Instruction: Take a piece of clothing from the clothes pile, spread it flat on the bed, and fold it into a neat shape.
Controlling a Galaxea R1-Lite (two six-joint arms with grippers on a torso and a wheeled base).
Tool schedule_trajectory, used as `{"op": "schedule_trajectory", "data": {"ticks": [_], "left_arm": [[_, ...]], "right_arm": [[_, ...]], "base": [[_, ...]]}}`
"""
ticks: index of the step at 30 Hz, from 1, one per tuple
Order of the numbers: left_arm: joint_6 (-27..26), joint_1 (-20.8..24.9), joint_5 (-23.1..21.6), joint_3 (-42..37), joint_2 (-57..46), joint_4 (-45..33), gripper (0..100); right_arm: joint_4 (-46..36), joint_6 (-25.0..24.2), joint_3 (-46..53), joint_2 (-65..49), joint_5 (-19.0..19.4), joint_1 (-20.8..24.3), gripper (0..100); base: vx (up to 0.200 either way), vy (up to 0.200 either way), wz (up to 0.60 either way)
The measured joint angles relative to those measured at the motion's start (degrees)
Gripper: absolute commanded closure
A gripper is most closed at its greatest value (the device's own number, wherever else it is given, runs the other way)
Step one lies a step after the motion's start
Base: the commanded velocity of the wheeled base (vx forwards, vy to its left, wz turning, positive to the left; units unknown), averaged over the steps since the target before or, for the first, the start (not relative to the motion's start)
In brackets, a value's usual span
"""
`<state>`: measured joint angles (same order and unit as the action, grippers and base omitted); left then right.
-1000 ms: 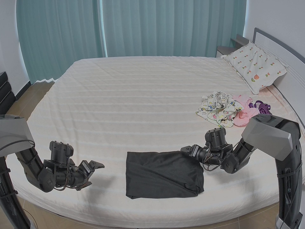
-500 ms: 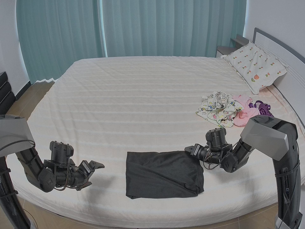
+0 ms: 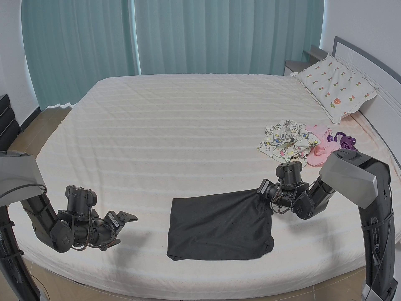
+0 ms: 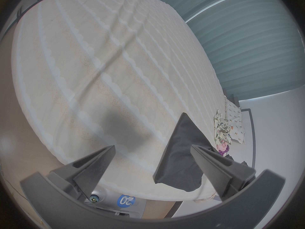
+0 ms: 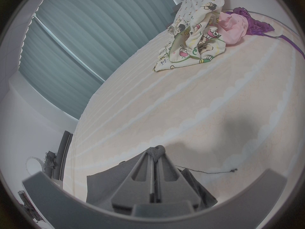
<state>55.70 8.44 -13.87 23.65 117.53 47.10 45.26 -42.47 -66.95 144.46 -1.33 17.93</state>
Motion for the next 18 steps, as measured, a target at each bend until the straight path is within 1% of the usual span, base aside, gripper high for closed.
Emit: {"op": "schedule_trajectory", "data": {"ticks": [4,5,12,18], "left_arm": [[0.0,0.0,0.0,0.0,0.0,0.0,0],[0.0,0.0,0.0,0.0,0.0,0.0,0],[0.0,0.0,0.0,0.0,0.1,0.0,0],[0.0,0.0,0.0,0.0,0.1,0.0,0]], "right_arm": [[0.0,-0.8,-0.3,0.6,0.3,0.0,100],[0.1,-0.9,-0.3,0.8,0.3,0.0,0],[1.2,-0.8,0.9,0.5,0.3,-0.1,0],[1.5,-0.9,7.4,-3.4,1.4,-0.6,0]], "base": [[0.000,0.000,0.00],[0.000,0.000,0.00],[0.000,0.000,0.00],[0.000,0.000,0.00]]}}
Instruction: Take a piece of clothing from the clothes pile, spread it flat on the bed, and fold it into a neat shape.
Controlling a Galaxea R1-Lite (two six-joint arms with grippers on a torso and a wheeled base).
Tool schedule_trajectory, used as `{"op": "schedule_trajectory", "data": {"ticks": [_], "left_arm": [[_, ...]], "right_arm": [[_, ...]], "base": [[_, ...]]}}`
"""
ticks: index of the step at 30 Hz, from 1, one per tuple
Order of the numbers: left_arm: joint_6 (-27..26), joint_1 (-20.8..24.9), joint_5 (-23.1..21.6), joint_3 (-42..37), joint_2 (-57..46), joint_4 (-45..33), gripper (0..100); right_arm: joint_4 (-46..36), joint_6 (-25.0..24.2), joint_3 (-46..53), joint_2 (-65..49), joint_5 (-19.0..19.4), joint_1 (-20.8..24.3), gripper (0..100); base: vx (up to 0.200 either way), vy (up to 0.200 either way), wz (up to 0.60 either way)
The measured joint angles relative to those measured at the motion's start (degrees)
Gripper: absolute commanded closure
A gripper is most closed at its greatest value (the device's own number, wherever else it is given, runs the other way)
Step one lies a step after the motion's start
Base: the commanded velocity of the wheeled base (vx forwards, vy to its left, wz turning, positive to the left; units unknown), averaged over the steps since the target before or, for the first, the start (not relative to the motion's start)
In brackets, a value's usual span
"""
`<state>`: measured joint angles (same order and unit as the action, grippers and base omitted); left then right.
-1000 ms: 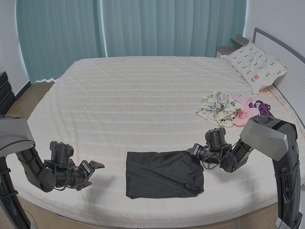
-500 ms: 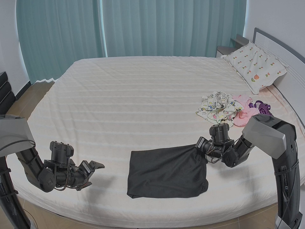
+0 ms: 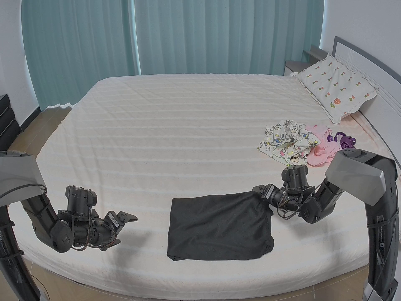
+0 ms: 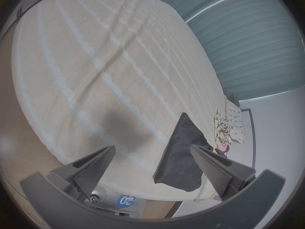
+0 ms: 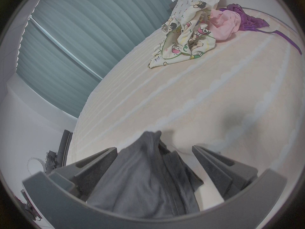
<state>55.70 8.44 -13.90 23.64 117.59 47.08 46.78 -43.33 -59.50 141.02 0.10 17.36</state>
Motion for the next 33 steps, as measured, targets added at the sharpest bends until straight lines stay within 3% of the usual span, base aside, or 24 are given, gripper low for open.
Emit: {"op": "schedule_trajectory", "data": {"ticks": [11,19,20,27,33], "left_arm": [[0.0,0.0,0.0,0.0,0.0,0.0,0],[0.0,0.0,0.0,0.0,0.0,0.0,0],[0.0,0.0,0.0,-0.1,0.0,0.0,0],[0.1,0.0,0.0,-0.1,0.0,0.0,0],[0.1,0.0,0.0,0.0,0.0,0.0,0]], "right_arm": [[7.3,-0.1,20.7,-7.6,3.5,2.0,0],[14.7,-2.7,32.8,-10.4,4.6,6.6,0],[14.8,-3.0,33.3,-10.5,4.6,7.0,100],[14.6,-4.0,33.8,-9.7,4.1,8.5,100],[14.1,-4.0,34.2,-9.8,0.7,8.8,100]], "base": [[0.000,0.000,0.00],[0.000,0.000,0.00],[0.000,0.000,0.00],[0.000,0.000,0.00],[0.000,0.000,0.00]]}}
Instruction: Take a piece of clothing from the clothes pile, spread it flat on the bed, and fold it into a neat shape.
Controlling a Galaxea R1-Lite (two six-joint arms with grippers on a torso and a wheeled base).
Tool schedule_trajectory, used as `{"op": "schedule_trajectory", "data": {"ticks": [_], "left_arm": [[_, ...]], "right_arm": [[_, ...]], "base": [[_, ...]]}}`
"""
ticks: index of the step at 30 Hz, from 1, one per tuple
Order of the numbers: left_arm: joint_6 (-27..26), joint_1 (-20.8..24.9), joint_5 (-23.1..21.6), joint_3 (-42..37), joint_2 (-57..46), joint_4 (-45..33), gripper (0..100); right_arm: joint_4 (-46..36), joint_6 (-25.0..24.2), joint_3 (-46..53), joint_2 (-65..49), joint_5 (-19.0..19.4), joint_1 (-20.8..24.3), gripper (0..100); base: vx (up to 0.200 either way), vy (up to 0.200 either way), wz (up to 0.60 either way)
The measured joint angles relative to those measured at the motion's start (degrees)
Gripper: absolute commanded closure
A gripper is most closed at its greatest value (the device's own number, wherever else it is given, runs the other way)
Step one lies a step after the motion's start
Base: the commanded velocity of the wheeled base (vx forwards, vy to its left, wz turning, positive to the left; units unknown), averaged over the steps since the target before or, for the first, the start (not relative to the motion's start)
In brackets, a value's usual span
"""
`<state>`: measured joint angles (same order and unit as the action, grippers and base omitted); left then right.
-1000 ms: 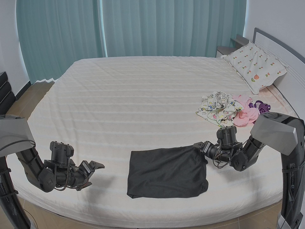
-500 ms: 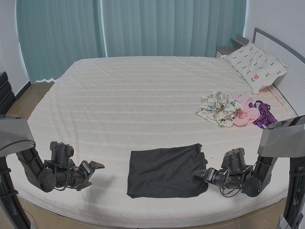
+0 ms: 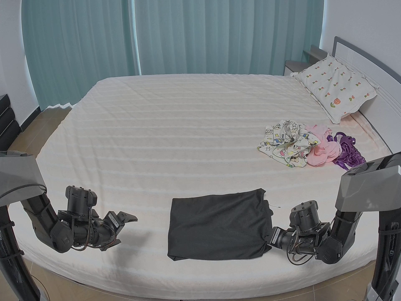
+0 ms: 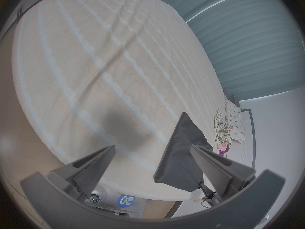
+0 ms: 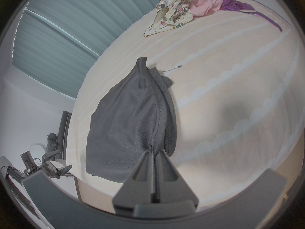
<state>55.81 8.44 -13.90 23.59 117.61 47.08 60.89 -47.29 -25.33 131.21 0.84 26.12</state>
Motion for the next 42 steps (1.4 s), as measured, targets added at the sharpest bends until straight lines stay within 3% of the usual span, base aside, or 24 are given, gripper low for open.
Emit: {"op": "schedule_trajectory", "data": {"ticks": [6,13,14,27,34,42], "left_arm": [[0.0,0.0,0.0,0.0,0.0,0.0,0],[0.0,0.0,0.0,0.0,0.0,0.0,0],[0.0,0.0,0.0,0.0,0.0,0.0,0],[0.0,0.0,0.0,0.0,0.0,0.0,0],[0.0,0.0,0.0,0.0,0.0,0.0,0],[0.0,0.0,0.0,0.0,0.0,0.0,0]], "right_arm": [[-0.3,0.6,2.1,-1.2,-0.9,0.2,100],[0.0,6.4,5.9,-2.2,-0.5,-1.0,100],[0.1,6.5,6.0,-2.2,-0.5,-1.3,0],[1.6,6.8,3.6,-2.8,0.0,-2.9,0],[1.2,6.6,-7.1,-1.2,0.1,-5.5,0],[-5.9,5.9,-25.4,5.1,0.1,-7.1,0]], "base": [[0.000,0.000,0.00],[0.000,0.000,0.00],[0.000,0.000,0.00],[0.000,0.000,0.00],[0.000,0.000,0.00],[0.000,0.000,0.00]]}}
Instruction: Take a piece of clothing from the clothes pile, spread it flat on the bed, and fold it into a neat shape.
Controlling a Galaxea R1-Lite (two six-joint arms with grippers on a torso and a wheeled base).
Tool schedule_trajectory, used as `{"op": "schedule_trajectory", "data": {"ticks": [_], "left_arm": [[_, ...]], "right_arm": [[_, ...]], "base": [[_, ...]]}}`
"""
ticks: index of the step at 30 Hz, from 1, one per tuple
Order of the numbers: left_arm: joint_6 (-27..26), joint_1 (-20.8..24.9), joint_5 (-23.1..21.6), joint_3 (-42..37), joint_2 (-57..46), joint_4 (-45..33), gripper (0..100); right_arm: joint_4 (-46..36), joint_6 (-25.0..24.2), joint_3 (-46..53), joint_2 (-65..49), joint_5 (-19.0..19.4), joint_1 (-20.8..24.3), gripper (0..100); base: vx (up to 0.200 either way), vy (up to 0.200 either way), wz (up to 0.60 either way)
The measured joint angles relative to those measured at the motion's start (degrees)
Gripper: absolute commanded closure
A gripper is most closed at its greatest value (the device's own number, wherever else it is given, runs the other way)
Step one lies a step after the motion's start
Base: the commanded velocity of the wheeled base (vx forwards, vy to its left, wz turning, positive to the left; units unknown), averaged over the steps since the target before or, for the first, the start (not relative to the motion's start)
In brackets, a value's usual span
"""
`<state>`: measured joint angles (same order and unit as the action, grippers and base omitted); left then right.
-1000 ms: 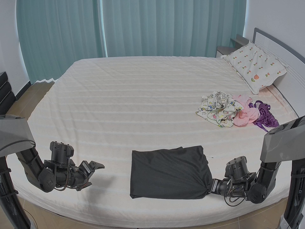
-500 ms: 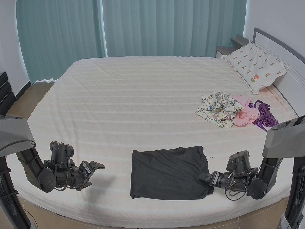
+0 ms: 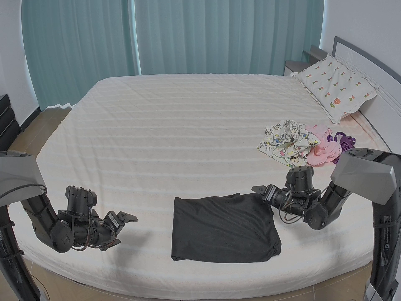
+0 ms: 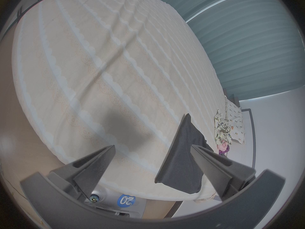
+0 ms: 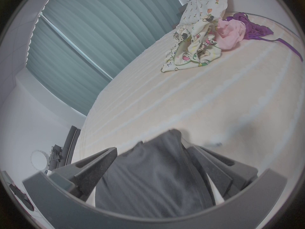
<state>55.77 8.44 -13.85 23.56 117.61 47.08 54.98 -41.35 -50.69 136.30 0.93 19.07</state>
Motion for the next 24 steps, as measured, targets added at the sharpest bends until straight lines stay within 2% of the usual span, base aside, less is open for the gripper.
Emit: {"op": "schedule_trajectory", "data": {"ticks": [2,3,10,17,24], "left_arm": [[0.0,0.0,0.0,0.0,0.0,0.0,0],[0.0,0.0,0.0,0.0,0.0,0.0,0],[0.0,0.0,0.1,0.1,0.0,0.0,0],[0.0,0.0,0.1,0.0,0.0,0.0,0],[-0.1,0.1,0.1,0.0,0.0,0.0,0]], "right_arm": [[-1.8,-0.4,-4.0,1.7,0.0,-0.2,0],[-3.3,-0.8,-6.6,3.1,0.0,-0.4,100],[-7.4,-3.8,-15.0,8.8,-0.5,-1.2,100],[-6.9,-7.8,-16.8,10.4,-2.7,-2.7,100],[-6.6,-8.2,-17.6,10.7,-3.1,-3.8,100]], "base": [[0.000,0.000,0.00],[0.000,0.000,0.00],[0.000,0.000,0.00],[0.000,0.000,0.00],[0.000,0.000,0.00]]}}
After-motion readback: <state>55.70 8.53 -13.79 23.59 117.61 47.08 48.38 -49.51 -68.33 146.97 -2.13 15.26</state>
